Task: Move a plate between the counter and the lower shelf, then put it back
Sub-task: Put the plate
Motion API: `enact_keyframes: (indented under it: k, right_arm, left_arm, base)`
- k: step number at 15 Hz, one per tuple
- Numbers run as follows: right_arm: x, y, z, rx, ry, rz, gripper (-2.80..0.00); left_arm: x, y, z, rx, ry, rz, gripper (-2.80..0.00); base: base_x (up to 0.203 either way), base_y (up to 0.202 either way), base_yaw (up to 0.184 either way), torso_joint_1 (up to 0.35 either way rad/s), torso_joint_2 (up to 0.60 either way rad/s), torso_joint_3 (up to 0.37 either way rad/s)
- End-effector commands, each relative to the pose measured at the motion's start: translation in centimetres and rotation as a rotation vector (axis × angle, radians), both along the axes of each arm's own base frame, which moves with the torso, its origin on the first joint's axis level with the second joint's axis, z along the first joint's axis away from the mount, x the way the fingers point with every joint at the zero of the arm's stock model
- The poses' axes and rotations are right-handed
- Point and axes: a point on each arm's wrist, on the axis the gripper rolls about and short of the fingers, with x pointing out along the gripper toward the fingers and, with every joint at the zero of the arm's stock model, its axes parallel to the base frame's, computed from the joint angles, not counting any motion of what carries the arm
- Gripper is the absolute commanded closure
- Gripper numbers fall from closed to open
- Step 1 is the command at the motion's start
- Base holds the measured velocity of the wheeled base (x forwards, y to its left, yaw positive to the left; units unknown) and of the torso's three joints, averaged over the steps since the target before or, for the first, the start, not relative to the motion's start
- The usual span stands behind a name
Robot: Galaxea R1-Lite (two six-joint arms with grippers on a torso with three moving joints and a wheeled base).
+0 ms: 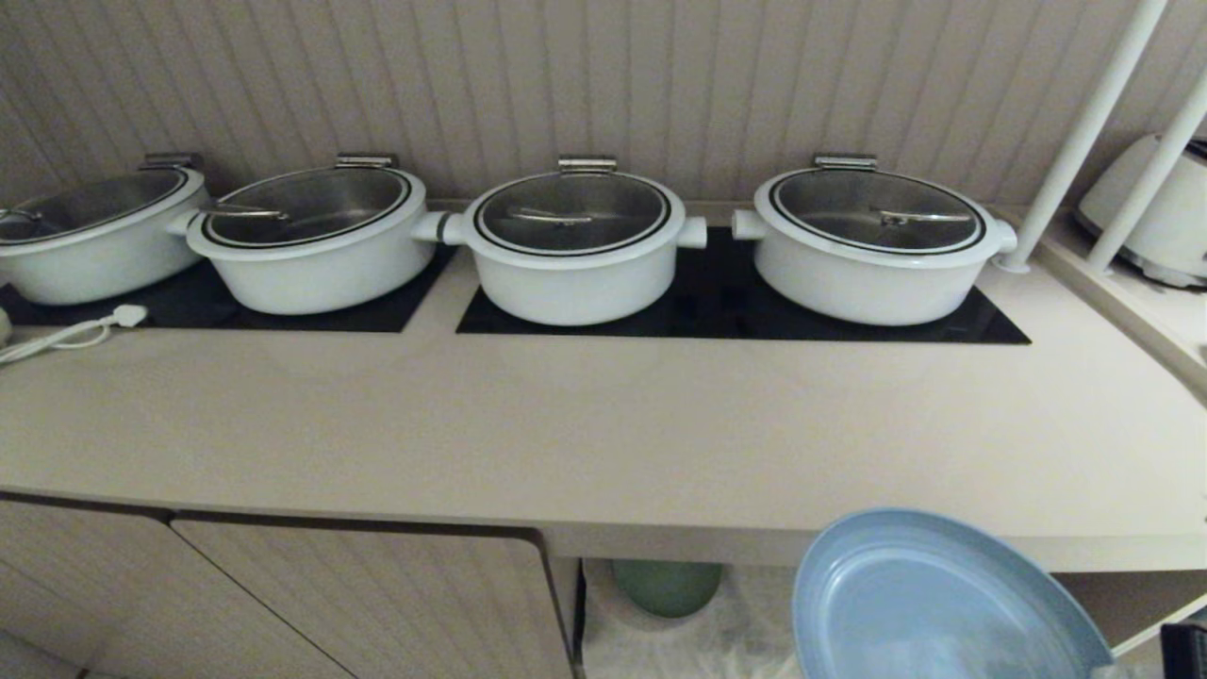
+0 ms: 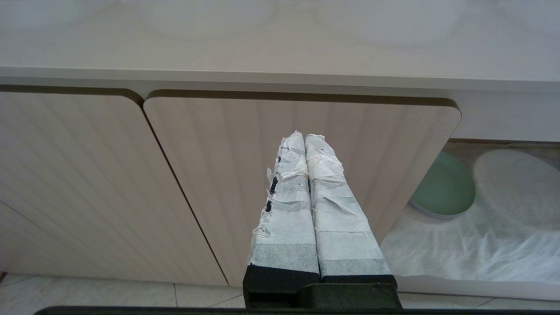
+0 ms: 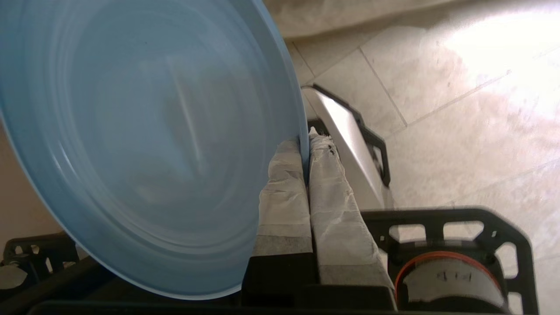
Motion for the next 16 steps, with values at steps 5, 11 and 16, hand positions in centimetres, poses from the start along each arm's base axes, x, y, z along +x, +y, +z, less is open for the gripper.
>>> enact_keyframes:
  k: [5,11,16]
  right_arm:
    - [3.4,1.8,1.8,0.038,0.015,0.092,0.00]
    - [8.3,4.0,2.8,0.029,0.034,0.155,0.00]
    - [12.7,6.1,2.6,0.020,0.059,0.167,0.00]
  left_arm:
    - [0.0,0.0,0.0,0.000,0.000,0.001,0.00]
    - [0.0,0.0,0.0,0.000,0.000,-0.001,0.00]
    - [0.0,0.0,0.0,0.000,0.000,-0.001,0.00]
  base:
    - [0.000,0.000,0.000,0.000,0.00,0.000]
    - [0.000,0.000,0.000,0.000,0.00,0.000]
    - [0.000,0.000,0.000,0.000,0.00,0.000]
